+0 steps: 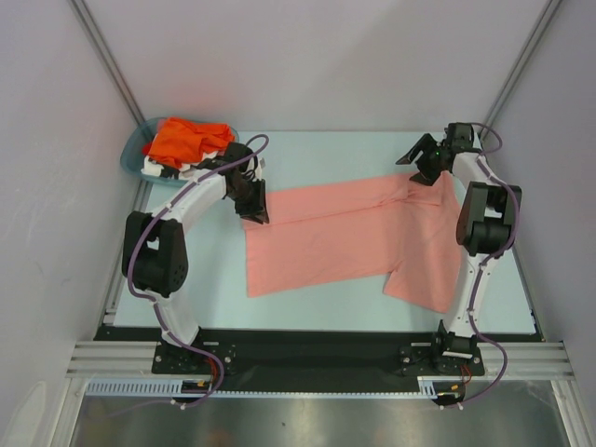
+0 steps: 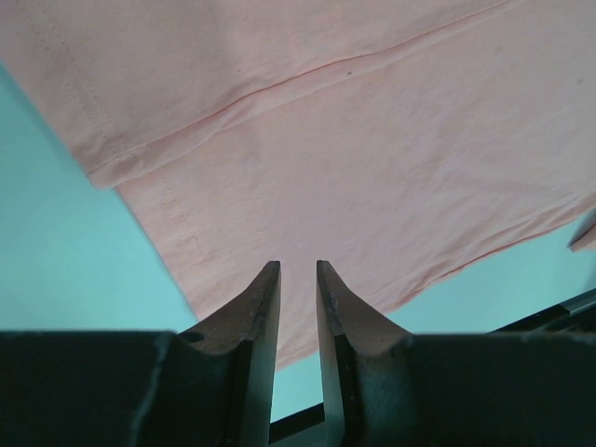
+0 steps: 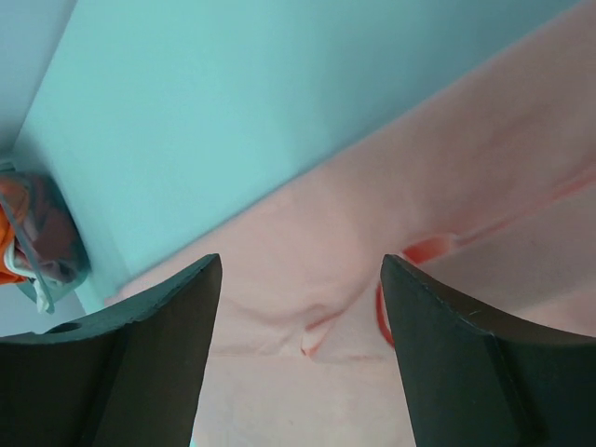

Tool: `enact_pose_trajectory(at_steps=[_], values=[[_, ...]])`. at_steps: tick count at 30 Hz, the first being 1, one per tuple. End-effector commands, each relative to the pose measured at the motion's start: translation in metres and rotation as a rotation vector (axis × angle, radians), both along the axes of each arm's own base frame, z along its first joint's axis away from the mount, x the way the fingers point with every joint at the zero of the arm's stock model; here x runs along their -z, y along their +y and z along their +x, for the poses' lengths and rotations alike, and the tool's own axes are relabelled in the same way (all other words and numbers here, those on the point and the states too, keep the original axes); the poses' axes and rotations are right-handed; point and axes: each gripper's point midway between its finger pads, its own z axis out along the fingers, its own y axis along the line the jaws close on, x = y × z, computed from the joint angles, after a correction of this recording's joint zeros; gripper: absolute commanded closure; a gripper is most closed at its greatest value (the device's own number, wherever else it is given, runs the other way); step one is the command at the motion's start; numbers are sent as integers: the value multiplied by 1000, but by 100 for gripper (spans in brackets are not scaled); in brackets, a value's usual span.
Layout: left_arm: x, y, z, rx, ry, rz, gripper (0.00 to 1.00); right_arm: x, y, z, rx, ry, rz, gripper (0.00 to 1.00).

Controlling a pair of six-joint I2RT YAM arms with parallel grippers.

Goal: Fold and stack the t-shirts
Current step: Fold the tshirt

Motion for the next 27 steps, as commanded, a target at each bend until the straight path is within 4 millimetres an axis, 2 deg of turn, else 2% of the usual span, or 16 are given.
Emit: enact_pose_trajectory(at_steps=[1, 3, 7, 12, 13, 14, 20, 27], values=[[-3, -6, 3, 17, -21, -22, 73, -44, -7, -19, -73, -75, -101, 25], [-2, -7, 4, 16, -20, -27, 74, -47, -6, -29, -100, -85, -134, 29], [-1, -10, 5, 19, -13, -41, 74, -26, -4, -40, -129, -41, -130, 39], [-5, -11, 7, 21, -16, -44, 74, -13, 0, -29, -165, -44, -146, 39], [-4, -11, 7, 23, -12, -42, 74, -4, 1, -31, -173, -18, -146, 39], [-4, -10, 6, 23, -9, -39, 74, -6, 0, -28, -176, -24, -154, 39], [-4, -7, 2, 23, -12, -27, 74, 4, -6, -31, -178, 0, -179, 39], [-4, -8, 3, 23, -12, -30, 74, 20, 1, -37, -209, 23, -162, 39]])
